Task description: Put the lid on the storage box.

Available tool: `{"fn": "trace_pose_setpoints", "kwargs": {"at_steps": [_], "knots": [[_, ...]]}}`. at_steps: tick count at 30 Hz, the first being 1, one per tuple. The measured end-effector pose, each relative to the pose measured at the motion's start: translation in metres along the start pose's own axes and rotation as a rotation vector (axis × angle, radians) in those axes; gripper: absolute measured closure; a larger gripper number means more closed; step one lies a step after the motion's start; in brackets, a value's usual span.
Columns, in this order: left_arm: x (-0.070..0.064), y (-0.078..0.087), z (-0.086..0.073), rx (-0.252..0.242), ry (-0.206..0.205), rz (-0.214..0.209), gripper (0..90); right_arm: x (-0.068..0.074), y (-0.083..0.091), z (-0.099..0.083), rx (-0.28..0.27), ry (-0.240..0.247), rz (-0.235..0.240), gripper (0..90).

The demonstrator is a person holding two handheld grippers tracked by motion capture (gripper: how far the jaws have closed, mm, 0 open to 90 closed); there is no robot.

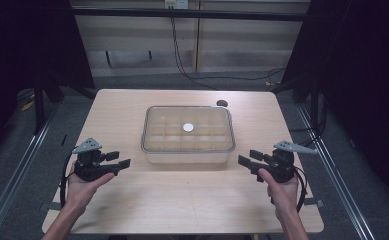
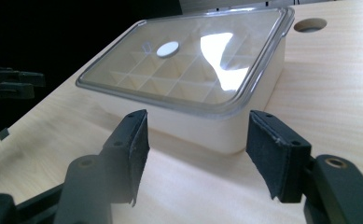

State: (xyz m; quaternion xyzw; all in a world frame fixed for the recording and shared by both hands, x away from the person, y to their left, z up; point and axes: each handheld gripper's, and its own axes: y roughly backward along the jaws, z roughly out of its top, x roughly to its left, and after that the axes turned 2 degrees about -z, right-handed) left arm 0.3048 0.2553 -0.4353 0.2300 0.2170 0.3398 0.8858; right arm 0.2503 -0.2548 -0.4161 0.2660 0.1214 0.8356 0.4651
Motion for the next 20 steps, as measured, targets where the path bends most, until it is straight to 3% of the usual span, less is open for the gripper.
{"fn": "trace_pose_setpoints", "kwargs": {"at_steps": [3, 6, 7, 10, 13, 16, 19, 20], "knots": [[-0.005, 0.002, -0.008, 0.013, 0.008, -0.019, 36.9, 0.001, 0.002, -0.012, 0.018, -0.004, 0.007, 35.9], [-0.011, 0.006, -0.018, 0.039, -0.024, 0.002, 35.7, 0.001, 0.008, -0.024, 0.021, -0.015, 0.0, 35.7], [-0.012, 0.007, -0.022, 0.052, -0.019, -0.017, 35.2, 0.001, 0.01, -0.028, 0.016, -0.016, -0.003, 35.7], [-0.015, 0.012, -0.035, 0.059, -0.027, -0.008, 35.2, 0.003, 0.017, -0.038, 0.018, -0.018, -0.011, 35.1], [-0.013, 0.012, -0.047, 0.067, -0.001, 0.007, 35.3, 0.003, 0.022, -0.047, 0.016, -0.013, -0.021, 34.1], [-0.012, 0.012, -0.056, 0.08, 0.034, -0.012, 35.5, 0.003, 0.025, -0.055, 0.012, -0.015, -0.044, 33.4], [-0.013, 0.014, -0.056, 0.09, -0.015, 0.018, 35.9, 0.002, 0.026, -0.06, 0.025, -0.013, -0.049, 32.5], [-0.012, 0.015, -0.056, 0.081, -0.008, 0.017, 35.9, 0.001, 0.025, -0.061, 0.029, -0.007, -0.054, 32.1]]}}
